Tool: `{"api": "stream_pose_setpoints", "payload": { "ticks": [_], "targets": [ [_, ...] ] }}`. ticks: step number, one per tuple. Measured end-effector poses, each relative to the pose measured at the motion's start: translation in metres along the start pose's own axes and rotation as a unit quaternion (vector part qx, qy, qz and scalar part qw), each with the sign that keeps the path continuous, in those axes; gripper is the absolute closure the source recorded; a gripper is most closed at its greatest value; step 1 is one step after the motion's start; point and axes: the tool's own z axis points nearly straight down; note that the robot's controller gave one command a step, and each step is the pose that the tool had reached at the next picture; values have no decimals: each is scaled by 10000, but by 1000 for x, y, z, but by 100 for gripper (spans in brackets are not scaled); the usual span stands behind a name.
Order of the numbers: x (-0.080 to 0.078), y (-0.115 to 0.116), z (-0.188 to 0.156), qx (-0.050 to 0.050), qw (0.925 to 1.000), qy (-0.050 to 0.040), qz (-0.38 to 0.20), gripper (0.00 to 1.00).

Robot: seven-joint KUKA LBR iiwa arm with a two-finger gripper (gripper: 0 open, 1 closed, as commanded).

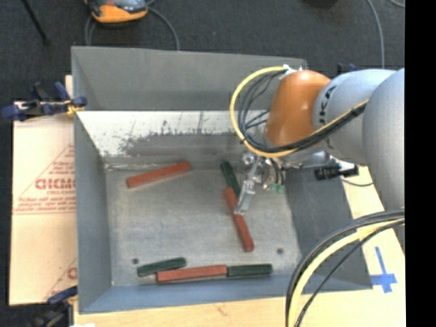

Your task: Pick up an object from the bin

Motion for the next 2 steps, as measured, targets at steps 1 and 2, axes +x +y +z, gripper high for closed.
{"api": "stream_pose_setpoints", "payload": {
  "ticks": [1, 2],
  "targets": [
    [10, 1, 1, 6, 9997, 2, -255, 0],
    [-15, -15, 12, 5, 9868, -11, -1621, 0]
  ]
}}
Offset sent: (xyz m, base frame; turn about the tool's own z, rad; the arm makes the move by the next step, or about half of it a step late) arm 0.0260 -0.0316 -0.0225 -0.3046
